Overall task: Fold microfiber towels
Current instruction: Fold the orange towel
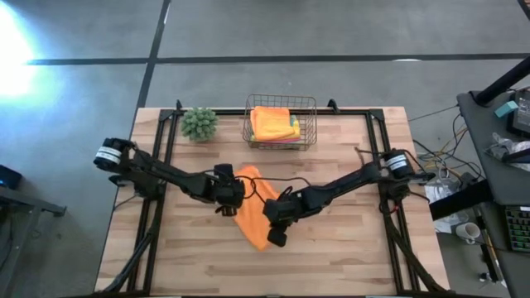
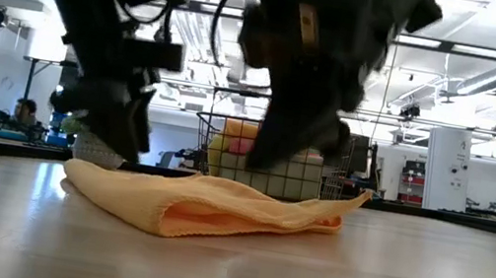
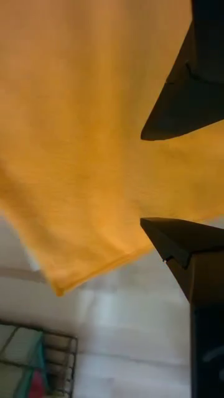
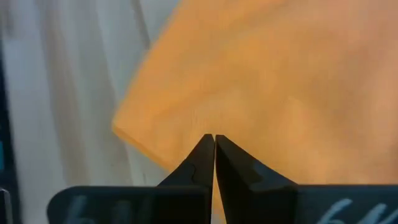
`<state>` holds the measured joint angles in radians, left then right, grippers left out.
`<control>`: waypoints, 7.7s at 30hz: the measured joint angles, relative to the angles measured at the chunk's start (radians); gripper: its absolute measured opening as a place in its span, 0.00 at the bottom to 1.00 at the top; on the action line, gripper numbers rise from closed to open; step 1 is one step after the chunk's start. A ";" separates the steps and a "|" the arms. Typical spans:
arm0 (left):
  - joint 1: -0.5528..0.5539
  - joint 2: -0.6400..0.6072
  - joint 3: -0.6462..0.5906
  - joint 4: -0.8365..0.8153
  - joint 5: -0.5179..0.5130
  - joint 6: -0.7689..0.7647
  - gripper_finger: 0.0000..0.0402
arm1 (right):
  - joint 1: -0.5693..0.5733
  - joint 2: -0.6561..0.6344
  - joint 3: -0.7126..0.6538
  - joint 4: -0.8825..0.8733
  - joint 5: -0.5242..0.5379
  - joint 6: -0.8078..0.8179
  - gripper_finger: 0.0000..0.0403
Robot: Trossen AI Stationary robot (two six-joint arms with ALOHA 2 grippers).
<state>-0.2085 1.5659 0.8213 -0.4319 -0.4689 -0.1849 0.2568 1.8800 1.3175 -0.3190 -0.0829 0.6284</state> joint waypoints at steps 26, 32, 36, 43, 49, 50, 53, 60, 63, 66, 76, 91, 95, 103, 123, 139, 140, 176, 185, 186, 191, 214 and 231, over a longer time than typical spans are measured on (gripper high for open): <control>-0.196 0.056 0.014 0.436 0.146 -0.335 0.49 | -0.036 -0.063 -0.068 -0.225 0.127 -0.157 0.02; -0.203 0.103 0.020 0.471 0.187 -0.350 0.49 | -0.037 -0.063 -0.081 -0.219 0.125 -0.163 0.02; -0.211 0.145 0.022 0.486 0.257 -0.356 0.49 | -0.038 -0.063 -0.083 -0.213 0.125 -0.171 0.02; -0.219 0.208 0.030 0.493 0.269 -0.360 0.49 | -0.038 -0.063 -0.084 -0.215 0.104 -0.167 0.02; -0.218 0.205 0.034 0.449 0.266 -0.348 0.49 | -0.026 -0.063 -0.091 -0.179 0.062 -0.099 0.02; -0.217 0.201 0.034 0.435 0.265 -0.333 0.49 | -0.020 -0.060 -0.093 -0.163 0.056 -0.097 0.02; -0.217 0.195 0.033 0.409 0.266 -0.278 0.49 | -0.003 -0.042 -0.093 -0.128 0.048 -0.055 0.02; -0.217 0.151 0.031 0.285 0.267 -0.214 0.49 | 0.032 0.015 -0.085 -0.013 0.033 0.024 0.02; -0.217 0.139 0.031 0.233 0.276 -0.165 0.49 | 0.036 0.034 -0.080 0.058 0.014 0.061 0.02; -0.217 0.131 0.032 0.194 0.281 -0.135 0.49 | 0.036 0.056 -0.073 0.147 -0.008 0.071 0.02; -0.217 0.055 0.029 0.015 0.307 -0.086 0.49 | 0.033 0.089 0.014 0.103 -0.022 0.008 0.02; -0.272 -0.112 0.070 -0.103 0.355 -0.175 0.49 | 0.040 -0.055 0.045 -0.083 0.037 -0.196 0.02; -0.336 -0.098 0.129 -0.111 0.316 -0.175 0.49 | 0.044 -0.104 0.044 -0.159 0.081 -0.265 0.02; -0.424 0.012 0.228 -0.155 0.237 -0.293 0.49 | 0.050 -0.210 0.003 -0.240 0.085 -0.407 0.02; -0.495 0.321 0.497 -0.333 0.199 -0.465 0.49 | 0.149 -0.307 -0.196 -0.028 0.083 -0.606 0.03; -0.497 0.342 0.503 -0.461 0.133 -0.550 0.49 | 0.135 -0.298 -0.222 0.059 0.080 -0.667 0.33; -0.497 0.342 0.500 -0.454 0.132 -0.541 0.49 | 0.133 -0.291 -0.224 0.072 0.080 -0.667 0.35; -0.486 0.341 0.358 -0.331 0.064 -0.533 0.49 | 0.057 0.093 -0.037 0.185 0.030 -0.732 0.42; -0.486 0.341 0.350 -0.329 0.065 -0.533 0.49 | 0.024 0.122 0.006 0.126 0.013 -0.720 0.42; -0.486 0.341 0.349 -0.328 0.065 -0.533 0.49 | 0.018 0.128 0.006 0.126 0.010 -0.707 0.42; -0.487 0.341 0.341 -0.323 0.066 -0.533 0.46 | 0.002 0.139 0.005 0.124 0.007 -0.658 0.41; -0.484 0.277 0.352 -0.368 0.067 -0.533 0.02 | 0.012 0.059 -0.005 0.052 0.053 -0.482 0.03; -0.485 0.250 0.542 -0.310 0.279 -0.562 0.01 | 0.206 -0.006 0.122 -0.138 0.045 -0.172 0.03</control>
<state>-0.6937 1.8156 1.3632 -0.7418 -0.1901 -0.7472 0.4627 1.8736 1.4393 -0.4567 -0.0375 0.4563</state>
